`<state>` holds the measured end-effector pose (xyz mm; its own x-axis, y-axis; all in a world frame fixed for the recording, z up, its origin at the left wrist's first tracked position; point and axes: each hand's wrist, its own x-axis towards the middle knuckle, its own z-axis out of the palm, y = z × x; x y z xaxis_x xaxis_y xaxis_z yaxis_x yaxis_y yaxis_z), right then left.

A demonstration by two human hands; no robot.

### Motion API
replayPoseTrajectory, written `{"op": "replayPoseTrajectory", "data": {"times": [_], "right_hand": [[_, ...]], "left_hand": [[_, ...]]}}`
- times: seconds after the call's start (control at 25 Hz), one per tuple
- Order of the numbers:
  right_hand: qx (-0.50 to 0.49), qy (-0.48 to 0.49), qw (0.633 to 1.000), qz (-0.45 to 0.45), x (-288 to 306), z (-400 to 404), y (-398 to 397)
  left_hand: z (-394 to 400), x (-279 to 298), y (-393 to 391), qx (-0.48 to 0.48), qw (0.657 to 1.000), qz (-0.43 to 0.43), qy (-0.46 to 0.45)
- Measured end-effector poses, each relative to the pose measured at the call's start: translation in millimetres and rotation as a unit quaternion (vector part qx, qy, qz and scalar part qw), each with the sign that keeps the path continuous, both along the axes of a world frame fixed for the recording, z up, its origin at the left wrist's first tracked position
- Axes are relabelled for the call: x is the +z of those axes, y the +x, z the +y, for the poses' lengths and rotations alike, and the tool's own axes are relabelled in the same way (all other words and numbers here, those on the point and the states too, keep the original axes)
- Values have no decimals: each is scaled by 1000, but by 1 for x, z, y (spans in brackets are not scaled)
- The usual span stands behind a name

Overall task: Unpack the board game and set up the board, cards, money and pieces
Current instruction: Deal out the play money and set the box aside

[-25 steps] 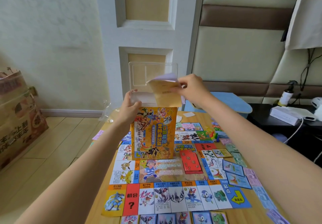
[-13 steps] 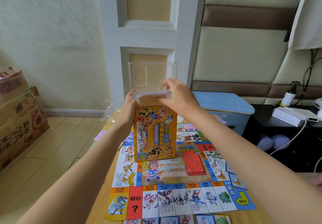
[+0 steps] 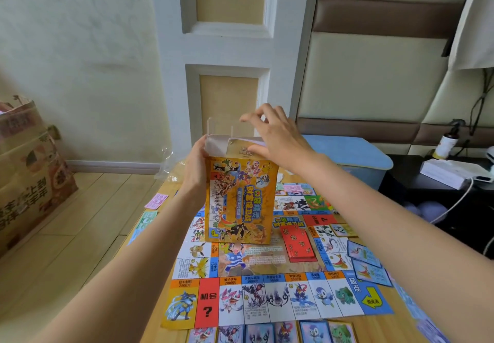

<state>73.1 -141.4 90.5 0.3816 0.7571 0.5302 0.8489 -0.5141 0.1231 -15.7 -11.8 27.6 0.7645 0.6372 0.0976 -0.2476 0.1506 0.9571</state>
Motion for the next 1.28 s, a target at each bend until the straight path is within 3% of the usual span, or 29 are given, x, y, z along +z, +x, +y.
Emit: {"op": "replayPoseTrajectory", "data": {"times": [0.16,0.36,0.48,0.56,0.64,0.68,0.76,0.84,1.04,1.28], "right_hand": [[29,11,999,28,-20,-2,-1],[65,4,993,101,-29,-4,-4],[72,-24,987,144,-23,-4,-7],[103,61,974,193,-17,-9,-4],[79,256,935,232,-14,-21,8],[42,303,917,256,-15,-26,16],[-30,244,910,333,-23,-32,21],[-17,159,920,359,-32,-30,22],[79,118,955,262,-29,-24,10],[95,188,894,396,-35,-33,5]], "left_hand": [[4,-4,3,48,999,-11,11],[-2,-2,2,37,999,-8,-3],[0,-5,4,40,998,2,44],[1,-8,3,43,997,-7,60],[1,-10,1,59,996,-18,67],[1,-11,0,62,995,-24,75],[1,-8,-2,54,995,-21,81],[4,-10,-3,38,996,-8,77],[-3,-18,-2,27,997,1,69],[-3,-19,-8,-18,999,-29,18]]}}
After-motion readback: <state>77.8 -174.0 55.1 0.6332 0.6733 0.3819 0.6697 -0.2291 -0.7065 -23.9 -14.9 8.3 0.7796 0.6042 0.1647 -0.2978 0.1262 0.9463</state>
